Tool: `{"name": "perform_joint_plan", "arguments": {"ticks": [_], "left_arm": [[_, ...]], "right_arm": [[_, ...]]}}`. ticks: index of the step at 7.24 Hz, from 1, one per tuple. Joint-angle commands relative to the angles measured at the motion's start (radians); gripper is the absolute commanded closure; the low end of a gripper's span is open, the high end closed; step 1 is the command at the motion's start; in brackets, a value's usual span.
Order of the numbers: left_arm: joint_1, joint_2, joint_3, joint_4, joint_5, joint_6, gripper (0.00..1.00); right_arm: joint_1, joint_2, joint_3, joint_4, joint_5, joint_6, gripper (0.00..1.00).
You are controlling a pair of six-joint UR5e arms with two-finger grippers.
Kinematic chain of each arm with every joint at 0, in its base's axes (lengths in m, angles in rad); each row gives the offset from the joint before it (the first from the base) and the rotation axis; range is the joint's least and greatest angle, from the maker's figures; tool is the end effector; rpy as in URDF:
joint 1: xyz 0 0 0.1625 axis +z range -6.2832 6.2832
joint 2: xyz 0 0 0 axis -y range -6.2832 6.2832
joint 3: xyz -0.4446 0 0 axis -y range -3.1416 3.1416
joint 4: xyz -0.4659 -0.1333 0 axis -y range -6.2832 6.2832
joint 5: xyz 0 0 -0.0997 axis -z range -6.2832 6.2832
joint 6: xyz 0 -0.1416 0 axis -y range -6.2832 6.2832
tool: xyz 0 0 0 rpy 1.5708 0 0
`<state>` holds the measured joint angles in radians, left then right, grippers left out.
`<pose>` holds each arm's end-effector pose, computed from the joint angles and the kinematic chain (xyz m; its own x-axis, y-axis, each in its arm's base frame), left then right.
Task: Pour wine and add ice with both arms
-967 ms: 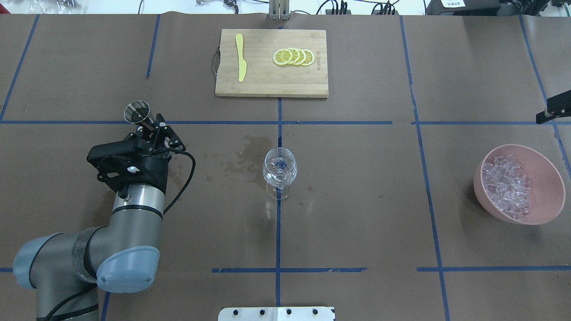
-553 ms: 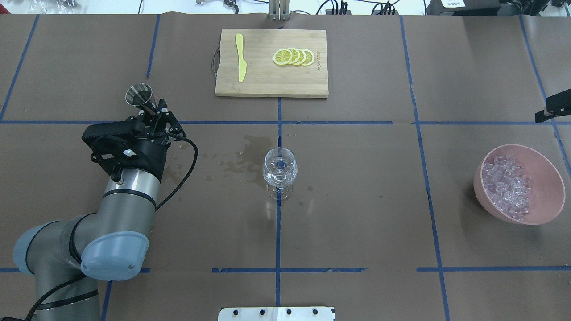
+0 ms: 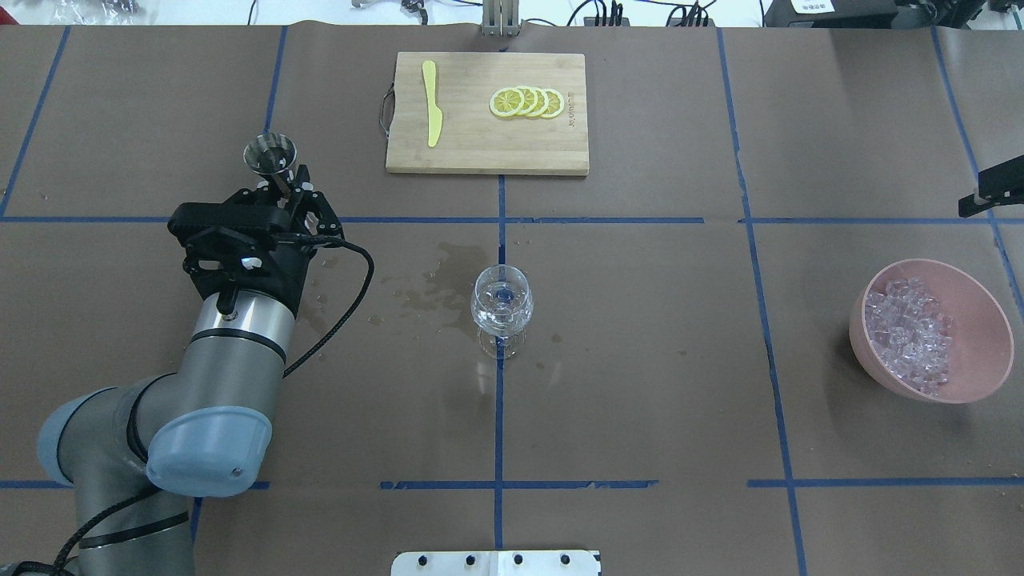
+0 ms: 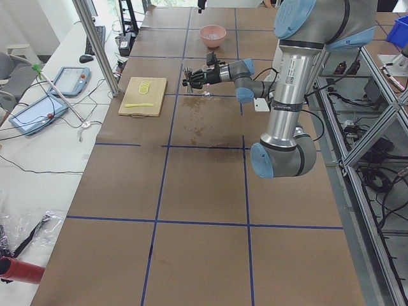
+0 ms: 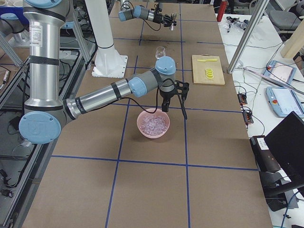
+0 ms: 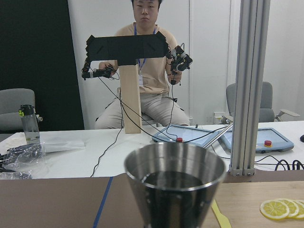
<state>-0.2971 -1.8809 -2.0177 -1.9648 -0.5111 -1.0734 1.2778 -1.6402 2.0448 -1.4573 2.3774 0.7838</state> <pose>0.4777 -0.4148 0.2031 0.7742 0.0071 -0.6329 0.6092 0.2630 0.7481 -0.1241 -0.5189 0.4584 0.5732 0.2032 0.7938 -0.2171 0.9718 -0.0920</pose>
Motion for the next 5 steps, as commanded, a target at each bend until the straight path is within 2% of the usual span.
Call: {"name": "perform_joint_plan", "arguments": {"ticks": [1,2,3,5], "left_arm": [[0.01,-0.065,0.011,0.001,-0.038,0.073,1.0],[0.012,-0.107,0.071,0.001,-0.102,0.076,1.0],[0.012,-0.125,0.083,-0.003,-0.115,0.137,1.0],[0.019,-0.127,0.108,-0.098,-0.116,0.176,1.0]], "right_arm": [[0.0,-0.001,0.003,0.002,-0.006,-0.003,0.0],[0.0,-0.003,0.011,0.0,-0.006,-0.005,0.0],[0.0,-0.003,0.011,0.0,-0.006,-0.005,0.0],[0.0,-0.003,0.015,0.0,-0.021,-0.003,0.0]]}}
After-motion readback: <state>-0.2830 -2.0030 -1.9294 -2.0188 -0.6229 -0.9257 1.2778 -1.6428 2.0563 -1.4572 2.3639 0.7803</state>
